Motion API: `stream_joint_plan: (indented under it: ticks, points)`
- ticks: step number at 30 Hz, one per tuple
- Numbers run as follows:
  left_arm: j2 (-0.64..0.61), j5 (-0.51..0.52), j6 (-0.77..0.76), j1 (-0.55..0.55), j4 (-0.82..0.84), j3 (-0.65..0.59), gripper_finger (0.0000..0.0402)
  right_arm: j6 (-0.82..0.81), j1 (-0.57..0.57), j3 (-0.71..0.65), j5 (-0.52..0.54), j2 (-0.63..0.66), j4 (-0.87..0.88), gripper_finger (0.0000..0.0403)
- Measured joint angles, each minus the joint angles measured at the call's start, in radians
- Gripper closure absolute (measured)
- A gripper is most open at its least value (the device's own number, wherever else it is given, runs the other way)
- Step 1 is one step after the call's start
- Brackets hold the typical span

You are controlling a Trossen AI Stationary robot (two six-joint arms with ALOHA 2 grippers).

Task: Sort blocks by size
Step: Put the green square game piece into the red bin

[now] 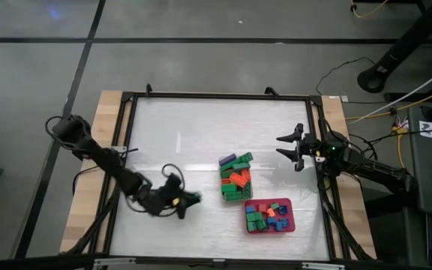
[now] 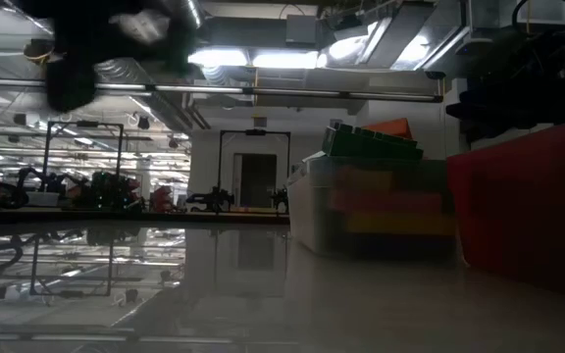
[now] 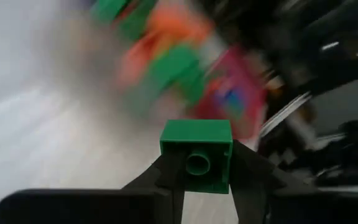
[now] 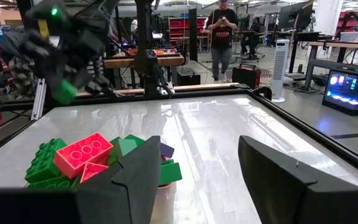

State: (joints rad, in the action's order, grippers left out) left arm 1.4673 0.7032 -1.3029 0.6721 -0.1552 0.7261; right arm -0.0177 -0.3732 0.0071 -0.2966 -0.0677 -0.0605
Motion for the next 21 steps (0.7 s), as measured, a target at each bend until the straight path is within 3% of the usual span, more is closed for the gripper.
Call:
stream_joint_plan:
  ticks: [5, 8, 16, 21]
  points:
    - [0.117, -0.053, 0.432, -0.151, -0.477, 0.035, 0.0325, 0.0, 0.0, 0.0, 0.0, 0.0, 0.0, 0.0189]
    - [0.248, -0.162, 0.589, -0.224, -0.612, 0.133, 0.0322, 0.0, 0.0, 0.0, 0.0, 0.0, 0.0, 0.0189]
    - [0.647, -0.41, 0.803, -0.326, -0.61, 0.577, 0.0318, 0.0, 0.0, 0.0, 0.0, 0.0, 0.0, 0.0189]
    - [0.792, -0.465, 0.854, -0.333, -0.608, 0.754, 0.0315, 0.0, 0.0, 0.0, 0.0, 0.0, 0.0, 0.0189]
